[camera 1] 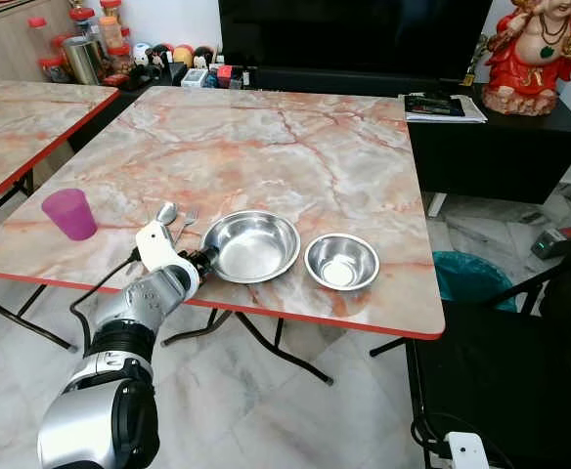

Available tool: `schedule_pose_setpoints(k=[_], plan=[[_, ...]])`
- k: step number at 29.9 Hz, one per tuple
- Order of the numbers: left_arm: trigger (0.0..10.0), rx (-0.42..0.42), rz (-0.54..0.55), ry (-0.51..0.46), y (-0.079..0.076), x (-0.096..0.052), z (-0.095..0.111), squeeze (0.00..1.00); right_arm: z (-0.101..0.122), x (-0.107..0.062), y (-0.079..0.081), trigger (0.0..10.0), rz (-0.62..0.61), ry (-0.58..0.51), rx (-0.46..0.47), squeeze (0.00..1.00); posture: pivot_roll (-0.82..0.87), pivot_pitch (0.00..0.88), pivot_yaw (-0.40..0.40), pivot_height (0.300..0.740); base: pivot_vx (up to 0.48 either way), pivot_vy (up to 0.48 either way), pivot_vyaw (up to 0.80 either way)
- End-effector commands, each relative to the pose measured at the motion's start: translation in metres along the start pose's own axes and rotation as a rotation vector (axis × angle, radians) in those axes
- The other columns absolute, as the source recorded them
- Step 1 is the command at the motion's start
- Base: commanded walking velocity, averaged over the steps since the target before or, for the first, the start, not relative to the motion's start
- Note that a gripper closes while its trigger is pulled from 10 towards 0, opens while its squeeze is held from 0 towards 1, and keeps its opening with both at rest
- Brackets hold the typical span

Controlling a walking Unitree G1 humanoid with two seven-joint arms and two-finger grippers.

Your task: Setting the table

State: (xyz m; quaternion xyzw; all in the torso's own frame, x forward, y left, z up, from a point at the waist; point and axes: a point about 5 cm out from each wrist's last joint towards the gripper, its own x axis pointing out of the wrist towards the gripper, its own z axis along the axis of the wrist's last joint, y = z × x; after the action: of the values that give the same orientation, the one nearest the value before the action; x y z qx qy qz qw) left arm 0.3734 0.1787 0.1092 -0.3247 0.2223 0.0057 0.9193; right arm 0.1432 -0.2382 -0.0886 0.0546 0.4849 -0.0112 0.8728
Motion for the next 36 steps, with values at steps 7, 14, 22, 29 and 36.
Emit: schedule_pose_setpoints(k=[7, 14, 22, 29, 36], plan=[[10.0, -0.018, -0.015, -0.068, -0.010, 0.003, 0.013, 0.00, 0.001, 0.000, 0.000, 10.0, -0.009, -0.012, 0.025, 0.00, -0.03, 0.007, 0.008, 0.740, 0.000, 0.000, 0.00], [10.0, -0.028, -0.014, -0.057, -0.011, 0.006, 0.010, 0.00, 0.002, 0.000, -0.001, 10.0, -0.011, -0.015, 0.027, 0.00, -0.03, 0.020, 0.009, 0.740, 0.000, 0.000, 0.00], [10.0, -0.037, -0.026, -0.052, -0.013, 0.007, 0.008, 0.00, 0.003, 0.000, -0.001, 10.0, -0.014, -0.017, 0.027, 0.00, -0.03, 0.026, 0.007, 0.740, 0.000, 0.000, 0.00], [6.0, -0.042, -0.061, -0.045, -0.017, 0.008, 0.006, 0.00, 0.003, 0.000, -0.002, 10.0, -0.014, -0.016, 0.025, 0.00, -0.03, 0.027, 0.005, 0.740, 0.000, 0.000, 0.00], [0.0, -0.037, -0.093, -0.026, -0.020, 0.009, 0.004, 0.00, 0.003, 0.000, -0.002, 10.0, -0.013, -0.015, 0.023, 0.00, -0.03, 0.027, 0.004, 0.740, 0.000, 0.000, 0.00]])
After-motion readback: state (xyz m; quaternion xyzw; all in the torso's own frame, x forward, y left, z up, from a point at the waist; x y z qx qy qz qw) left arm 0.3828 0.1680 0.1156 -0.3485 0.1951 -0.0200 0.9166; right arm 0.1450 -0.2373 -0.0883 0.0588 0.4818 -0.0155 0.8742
